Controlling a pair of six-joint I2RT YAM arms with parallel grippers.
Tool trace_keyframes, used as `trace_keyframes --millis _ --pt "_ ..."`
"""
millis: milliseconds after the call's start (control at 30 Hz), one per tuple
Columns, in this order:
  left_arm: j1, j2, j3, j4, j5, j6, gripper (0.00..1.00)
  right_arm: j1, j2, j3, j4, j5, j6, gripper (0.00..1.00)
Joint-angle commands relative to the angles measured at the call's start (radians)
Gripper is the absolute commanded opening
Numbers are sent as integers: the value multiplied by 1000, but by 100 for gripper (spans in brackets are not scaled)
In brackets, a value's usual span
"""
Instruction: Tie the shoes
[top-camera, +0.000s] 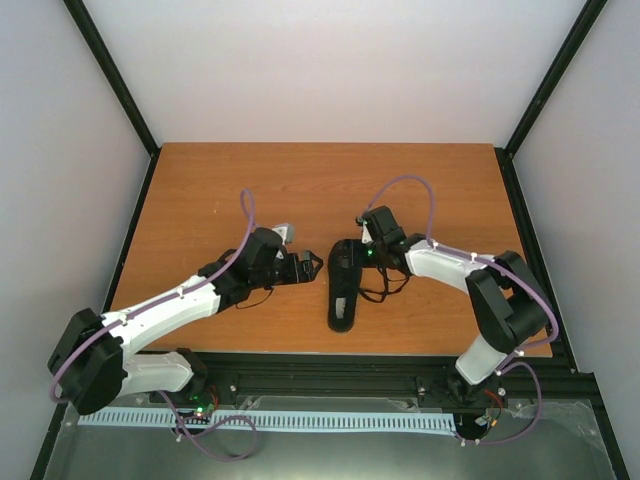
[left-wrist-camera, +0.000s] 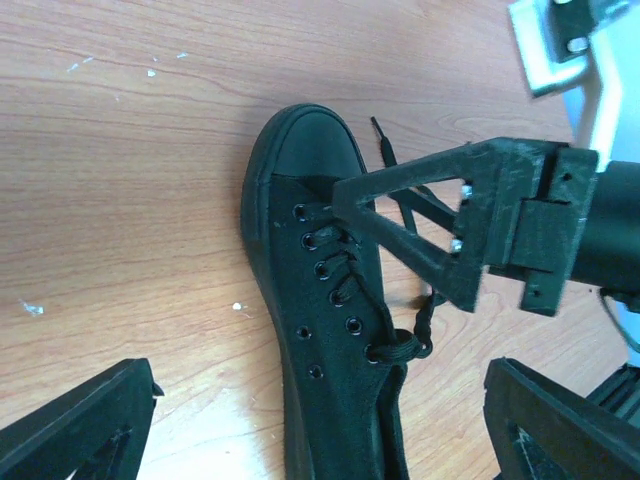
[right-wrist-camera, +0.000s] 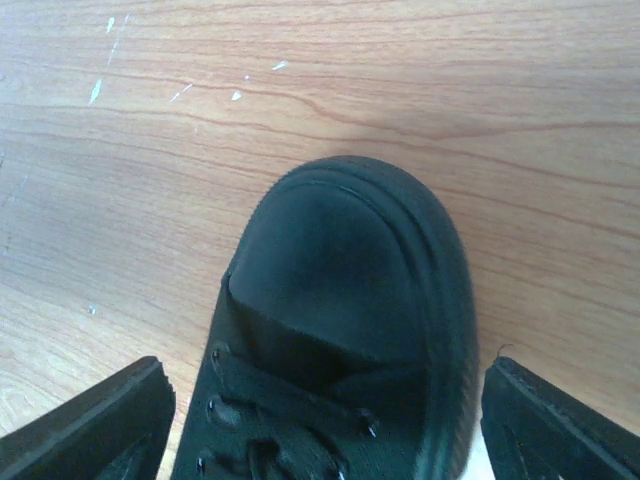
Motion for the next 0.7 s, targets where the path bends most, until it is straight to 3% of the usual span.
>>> trace_keyframes --millis 0,133,233,467,667 --pt "15 -22 5 -34 -14 49 93 10 -106 16 -116 129 -46 88" --pt "18 -17 33 -62 -46 100 98 -2 -223 -21 -267 298 -23 97" --pt "18 -7 56 -93 -87 128 100 -29 -283 -77 -314 358 8 98" --pt "18 -13 47 -86 -101 141 100 -33 -232 -113 -247 264 10 78" --pt "18 -84 -9 -42 -68 155 100 -28 -136 -95 -246 294 0 64"
